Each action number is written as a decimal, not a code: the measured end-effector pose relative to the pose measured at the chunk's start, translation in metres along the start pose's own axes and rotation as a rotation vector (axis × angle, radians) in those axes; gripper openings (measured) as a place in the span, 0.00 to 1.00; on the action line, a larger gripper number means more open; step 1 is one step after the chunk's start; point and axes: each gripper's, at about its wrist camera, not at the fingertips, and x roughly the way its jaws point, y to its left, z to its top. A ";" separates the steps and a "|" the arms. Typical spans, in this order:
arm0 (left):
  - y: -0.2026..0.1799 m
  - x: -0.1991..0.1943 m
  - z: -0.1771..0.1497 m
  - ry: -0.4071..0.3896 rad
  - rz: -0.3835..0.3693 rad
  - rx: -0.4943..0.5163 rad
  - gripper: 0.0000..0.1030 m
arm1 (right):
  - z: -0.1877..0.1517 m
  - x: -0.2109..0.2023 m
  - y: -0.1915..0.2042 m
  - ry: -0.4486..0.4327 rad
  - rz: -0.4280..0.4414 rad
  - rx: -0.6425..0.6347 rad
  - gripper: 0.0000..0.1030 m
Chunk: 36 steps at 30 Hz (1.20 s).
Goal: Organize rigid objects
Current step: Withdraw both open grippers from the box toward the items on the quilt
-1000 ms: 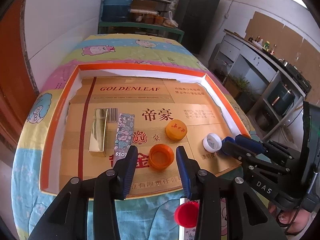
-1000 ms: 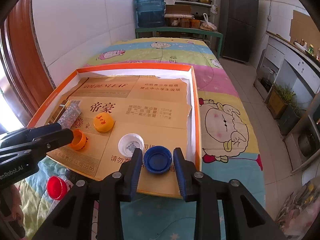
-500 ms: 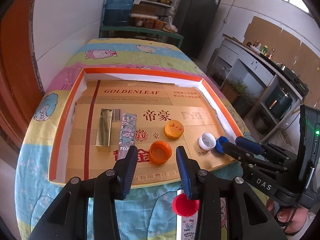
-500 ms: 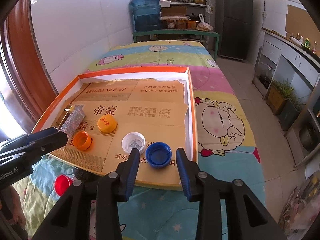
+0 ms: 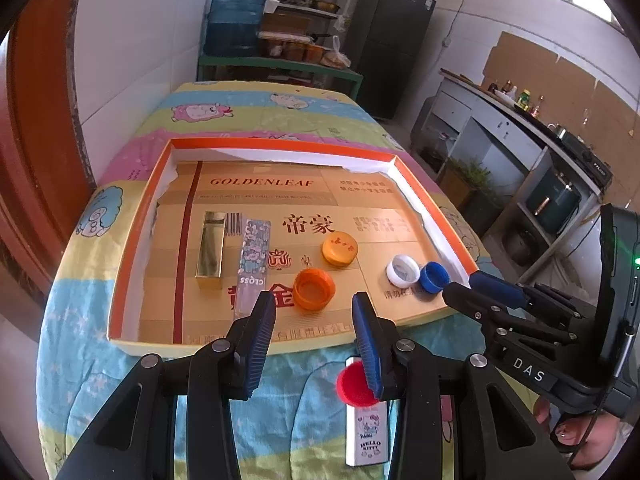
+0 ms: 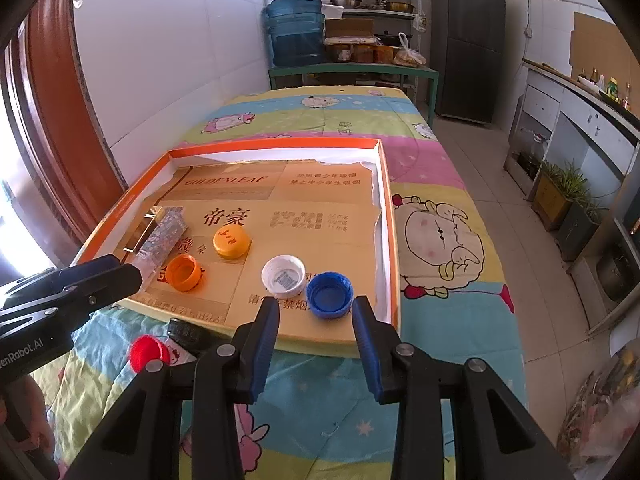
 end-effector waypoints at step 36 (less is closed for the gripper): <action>0.022 -0.043 -0.042 -0.009 -0.015 -0.049 0.40 | -0.058 -0.035 0.065 0.060 0.119 -0.026 0.37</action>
